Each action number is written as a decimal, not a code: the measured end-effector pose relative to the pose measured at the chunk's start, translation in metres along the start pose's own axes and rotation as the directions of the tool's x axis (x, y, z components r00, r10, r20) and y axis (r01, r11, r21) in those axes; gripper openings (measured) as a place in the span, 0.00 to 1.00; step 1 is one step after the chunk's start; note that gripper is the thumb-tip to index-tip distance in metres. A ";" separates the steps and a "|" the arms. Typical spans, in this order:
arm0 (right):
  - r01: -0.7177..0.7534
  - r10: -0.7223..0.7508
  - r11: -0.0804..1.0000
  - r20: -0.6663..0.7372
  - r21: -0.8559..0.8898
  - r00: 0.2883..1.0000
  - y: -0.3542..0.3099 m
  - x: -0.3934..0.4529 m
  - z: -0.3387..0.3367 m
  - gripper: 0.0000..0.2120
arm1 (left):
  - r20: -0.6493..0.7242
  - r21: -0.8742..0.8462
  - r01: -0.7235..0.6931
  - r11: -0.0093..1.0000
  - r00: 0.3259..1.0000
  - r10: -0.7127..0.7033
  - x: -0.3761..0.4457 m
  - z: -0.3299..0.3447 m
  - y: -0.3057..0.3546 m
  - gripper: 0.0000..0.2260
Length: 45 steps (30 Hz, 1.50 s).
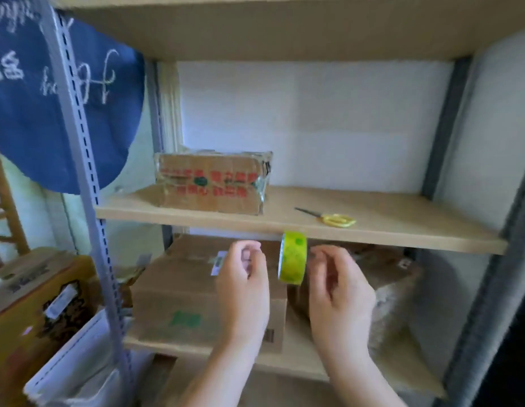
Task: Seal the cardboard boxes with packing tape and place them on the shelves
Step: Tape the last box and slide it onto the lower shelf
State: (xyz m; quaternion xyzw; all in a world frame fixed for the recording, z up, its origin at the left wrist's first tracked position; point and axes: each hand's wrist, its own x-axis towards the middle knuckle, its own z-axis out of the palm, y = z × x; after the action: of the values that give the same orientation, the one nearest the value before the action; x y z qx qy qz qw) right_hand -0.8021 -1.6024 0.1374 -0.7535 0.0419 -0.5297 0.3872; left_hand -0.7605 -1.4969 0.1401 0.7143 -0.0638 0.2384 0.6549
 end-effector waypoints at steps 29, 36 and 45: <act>-0.881 0.503 0.429 0.758 0.197 0.415 -0.025 0.015 0.030 0.04 | 0.823 0.264 0.029 0.964 0.514 -0.241 0.027 -0.111 0.067 0.10; -0.993 0.762 0.107 0.638 0.043 0.110 0.037 -0.220 0.087 0.04 | 0.575 0.776 -0.026 0.630 0.439 -0.690 -0.030 -0.218 -0.124 0.19; -0.998 0.882 -0.013 0.469 -0.065 -0.042 0.088 -0.308 0.152 0.04 | 0.515 0.856 -0.355 0.375 0.528 -0.675 -0.013 -0.234 -0.267 0.25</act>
State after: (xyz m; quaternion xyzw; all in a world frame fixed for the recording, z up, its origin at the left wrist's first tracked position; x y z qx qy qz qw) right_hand -0.7795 -1.4361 -0.1746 -0.5239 0.3983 0.0502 0.7512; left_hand -0.7241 -1.2377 -0.1003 0.9650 -0.1380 -0.2161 0.0544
